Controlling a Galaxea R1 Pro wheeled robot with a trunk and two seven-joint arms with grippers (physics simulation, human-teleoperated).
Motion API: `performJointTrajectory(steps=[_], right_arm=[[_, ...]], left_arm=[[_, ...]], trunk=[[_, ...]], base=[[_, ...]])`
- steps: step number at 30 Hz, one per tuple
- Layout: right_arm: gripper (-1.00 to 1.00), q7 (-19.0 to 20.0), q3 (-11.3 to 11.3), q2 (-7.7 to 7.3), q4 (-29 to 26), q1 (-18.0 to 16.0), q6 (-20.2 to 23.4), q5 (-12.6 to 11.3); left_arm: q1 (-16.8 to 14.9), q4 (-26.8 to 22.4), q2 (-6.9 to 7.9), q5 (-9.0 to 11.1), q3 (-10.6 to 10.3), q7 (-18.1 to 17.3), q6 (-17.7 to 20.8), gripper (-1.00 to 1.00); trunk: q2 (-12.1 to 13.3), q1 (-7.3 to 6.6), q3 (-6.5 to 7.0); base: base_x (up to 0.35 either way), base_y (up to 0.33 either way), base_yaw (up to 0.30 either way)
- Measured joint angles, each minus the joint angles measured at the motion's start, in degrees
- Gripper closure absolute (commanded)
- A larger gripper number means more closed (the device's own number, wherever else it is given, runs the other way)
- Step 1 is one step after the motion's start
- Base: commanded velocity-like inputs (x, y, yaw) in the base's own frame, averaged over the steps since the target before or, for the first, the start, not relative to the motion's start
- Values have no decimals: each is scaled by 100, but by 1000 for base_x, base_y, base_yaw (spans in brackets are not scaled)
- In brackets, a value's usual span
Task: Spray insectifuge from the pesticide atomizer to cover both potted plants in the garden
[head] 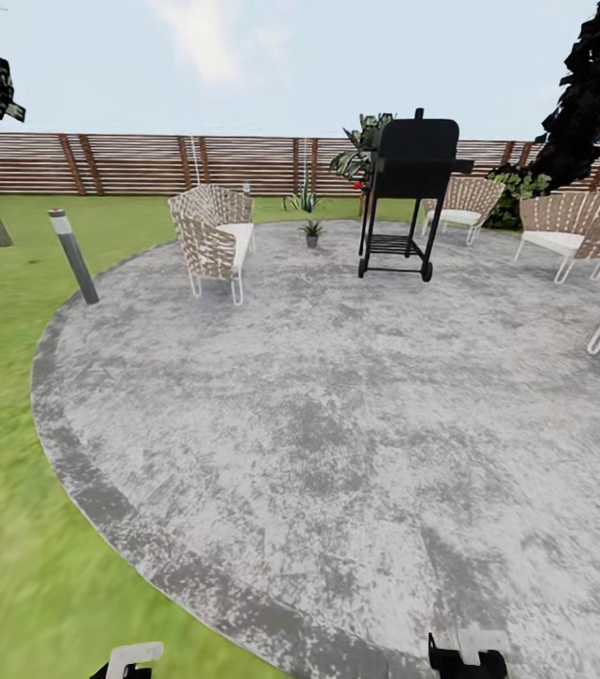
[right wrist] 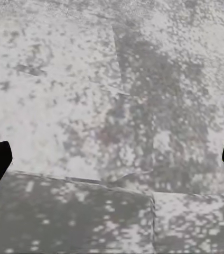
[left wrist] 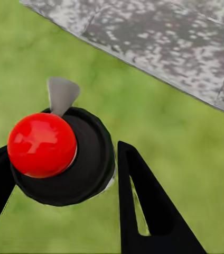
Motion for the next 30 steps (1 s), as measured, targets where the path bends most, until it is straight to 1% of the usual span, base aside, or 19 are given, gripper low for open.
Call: performJointTrajectory(steps=[8,30], right_arm=[[-100,-10,0,-27,0,0,0,0],[-100,-11,0,-26,0,0,0,4]], left_arm=[[0,0,0,0,0,-1,1,100],[0,0,0,0,0,-1,-2,100]], trunk=[[0,0,0],[0,0,0]], base=[[338,0,0],[338,0,0]])
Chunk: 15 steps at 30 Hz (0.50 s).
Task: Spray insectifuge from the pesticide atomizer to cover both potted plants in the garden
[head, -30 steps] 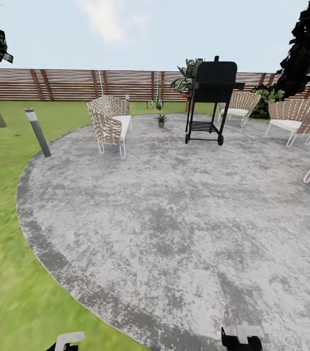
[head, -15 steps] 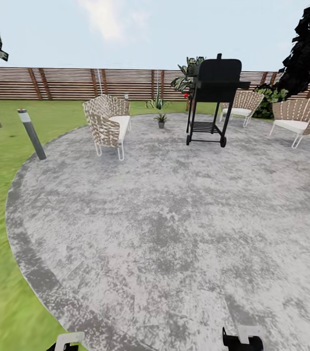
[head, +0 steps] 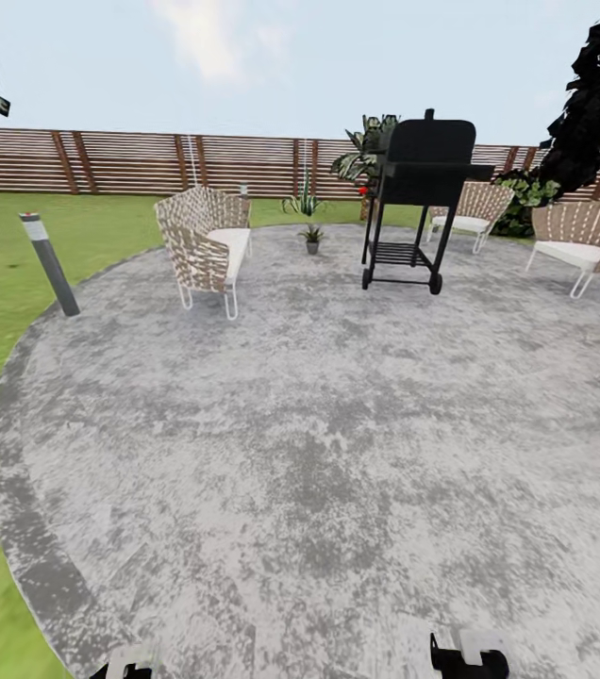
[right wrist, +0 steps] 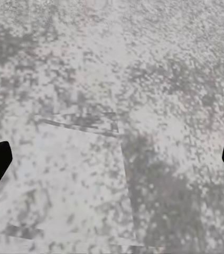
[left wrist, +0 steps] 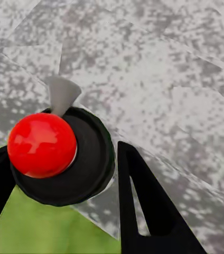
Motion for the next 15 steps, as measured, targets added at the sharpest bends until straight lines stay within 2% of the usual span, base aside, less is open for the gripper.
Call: performJointTrajectory(steps=[15], right_arm=[[-100,0,5,7,0,0,0,1]], left_arm=[[0,0,0,0,0,1,0,100]], trunk=[[0,0,0]], base=[[338,0,0]])
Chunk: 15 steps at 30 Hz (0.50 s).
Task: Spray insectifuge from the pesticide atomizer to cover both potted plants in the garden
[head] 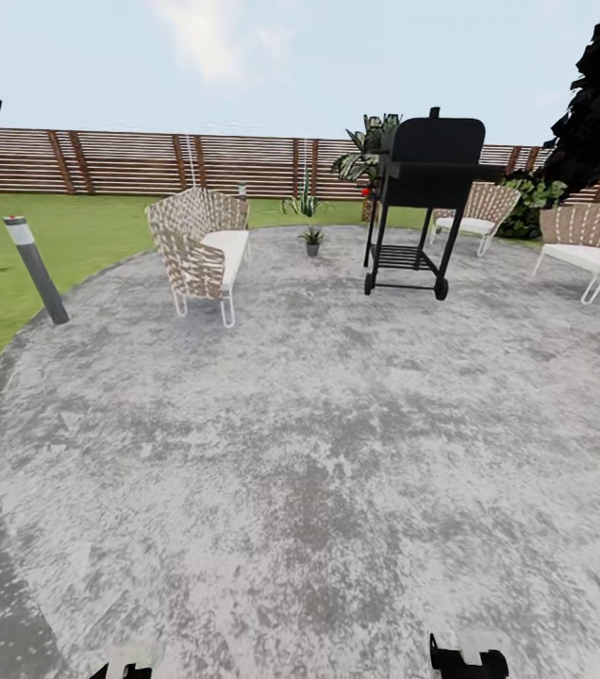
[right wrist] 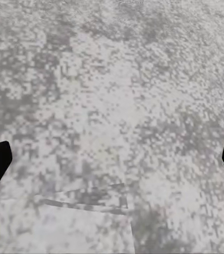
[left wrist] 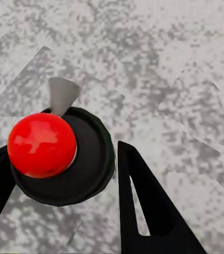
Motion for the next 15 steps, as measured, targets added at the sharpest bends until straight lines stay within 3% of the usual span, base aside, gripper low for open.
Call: performJointTrajectory(steps=[15], right_arm=[[-100,2,2,2,0,0,0,4]], left_arm=[[0,0,0,0,0,-1,0,100]], trunk=[[0,0,0]], base=[[338,0,0]])
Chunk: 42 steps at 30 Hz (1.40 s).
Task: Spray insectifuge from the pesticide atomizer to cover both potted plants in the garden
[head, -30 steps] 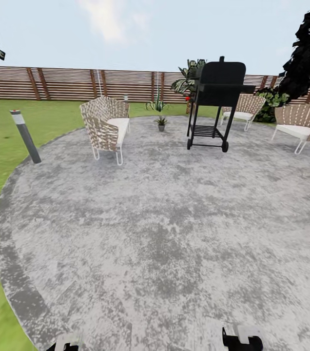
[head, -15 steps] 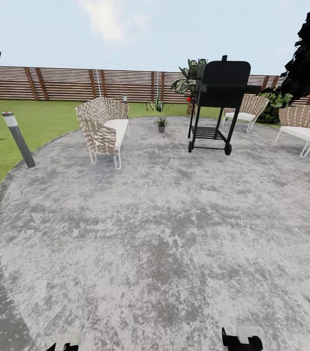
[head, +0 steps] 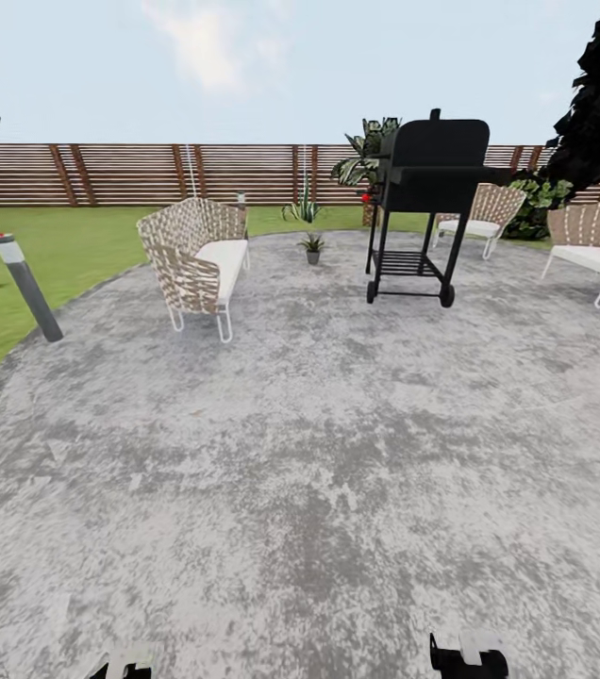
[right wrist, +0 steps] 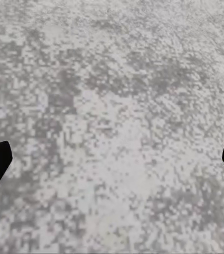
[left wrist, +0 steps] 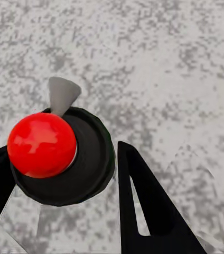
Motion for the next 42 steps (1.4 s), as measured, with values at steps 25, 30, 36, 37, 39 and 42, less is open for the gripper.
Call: performJointTrajectory(steps=[25,30,36,37,39,42], right_arm=[[-100,0,2,39,0,0,0,0],[-100,5,1,42,0,0,0,0],[-100,9,2,42,0,0,0,0],[-100,9,1,42,0,0,0,0],[-100,9,1,42,0,0,0,0],[-100,9,1,42,0,0,0,0]], left_arm=[[4,0,0,19,9,0,0,100],[3,0,0,24,14,0,0,100],[4,0,0,25,15,0,0,100],[4,0,0,26,13,0,0,100],[3,0,0,26,12,0,0,100],[6,0,5,26,16,0,0,100]], trunk=[[0,0,0],[0,0,0],[0,0,0],[0,0,0],[0,0,0],[0,0,0]], base=[[338,0,0],[338,0,0],[338,0,0],[338,0,0],[338,0,0],[338,0,0]])
